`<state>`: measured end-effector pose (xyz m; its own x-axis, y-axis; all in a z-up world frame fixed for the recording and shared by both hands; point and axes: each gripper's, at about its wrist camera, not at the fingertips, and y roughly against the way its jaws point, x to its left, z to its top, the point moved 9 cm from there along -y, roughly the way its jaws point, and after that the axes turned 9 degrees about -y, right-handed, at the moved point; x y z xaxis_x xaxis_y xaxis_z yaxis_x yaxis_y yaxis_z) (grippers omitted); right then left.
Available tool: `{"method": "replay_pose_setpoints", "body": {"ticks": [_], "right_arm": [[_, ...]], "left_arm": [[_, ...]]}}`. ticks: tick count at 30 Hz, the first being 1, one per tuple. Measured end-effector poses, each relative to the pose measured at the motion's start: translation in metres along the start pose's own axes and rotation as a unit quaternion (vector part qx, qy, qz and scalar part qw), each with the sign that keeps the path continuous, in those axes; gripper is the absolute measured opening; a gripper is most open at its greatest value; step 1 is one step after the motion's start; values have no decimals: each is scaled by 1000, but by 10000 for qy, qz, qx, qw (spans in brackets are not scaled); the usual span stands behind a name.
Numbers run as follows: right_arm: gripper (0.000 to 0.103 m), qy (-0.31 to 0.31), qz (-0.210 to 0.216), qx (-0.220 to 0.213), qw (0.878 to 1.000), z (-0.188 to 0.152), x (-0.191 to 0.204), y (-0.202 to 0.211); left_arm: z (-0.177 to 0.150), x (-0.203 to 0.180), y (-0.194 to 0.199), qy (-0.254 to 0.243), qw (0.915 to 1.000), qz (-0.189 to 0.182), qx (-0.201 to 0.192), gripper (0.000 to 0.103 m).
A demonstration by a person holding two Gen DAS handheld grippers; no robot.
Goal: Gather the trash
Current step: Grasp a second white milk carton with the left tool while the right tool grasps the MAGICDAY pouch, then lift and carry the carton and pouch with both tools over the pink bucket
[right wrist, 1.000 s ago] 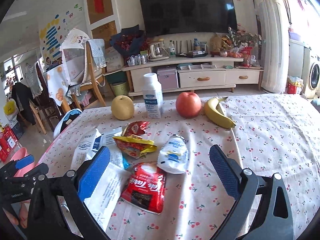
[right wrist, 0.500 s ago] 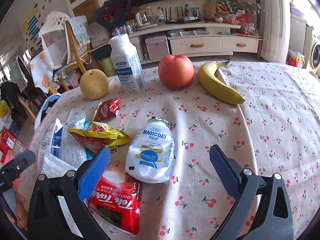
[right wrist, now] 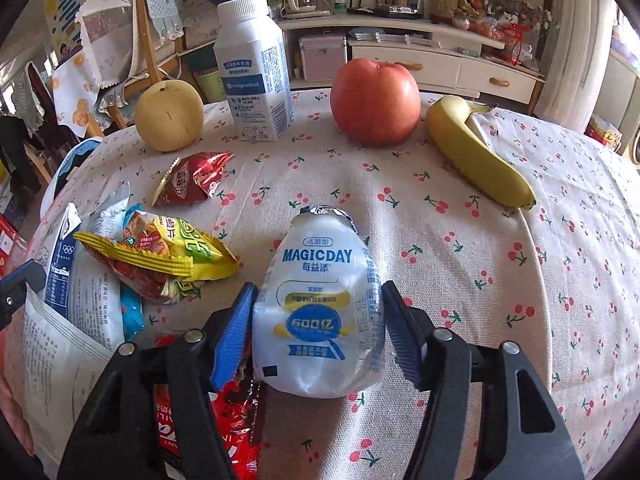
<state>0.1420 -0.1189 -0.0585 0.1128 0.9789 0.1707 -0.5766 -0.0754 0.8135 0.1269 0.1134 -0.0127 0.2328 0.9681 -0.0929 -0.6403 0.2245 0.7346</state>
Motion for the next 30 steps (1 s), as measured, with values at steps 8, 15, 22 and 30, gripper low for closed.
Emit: {"method": "replay_pose_setpoints", "body": {"ticks": [8, 15, 22, 30], "right_arm": [[61, -71, 52, -185, 9998, 3, 0, 12], [61, 70, 90, -253, 9996, 2, 7, 20], [61, 205, 126, -348, 9991, -5, 18, 27], [61, 64, 388, -528, 9978, -14, 24, 49]], "left_arm": [[-6, 3, 0, 141, 9997, -53, 175, 69], [-15, -2, -6, 33, 9995, -15, 303, 68], [-17, -3, 3, -48, 9997, 87, 210, 54], [-13, 19, 26, 253, 9996, 152, -17, 54]]}}
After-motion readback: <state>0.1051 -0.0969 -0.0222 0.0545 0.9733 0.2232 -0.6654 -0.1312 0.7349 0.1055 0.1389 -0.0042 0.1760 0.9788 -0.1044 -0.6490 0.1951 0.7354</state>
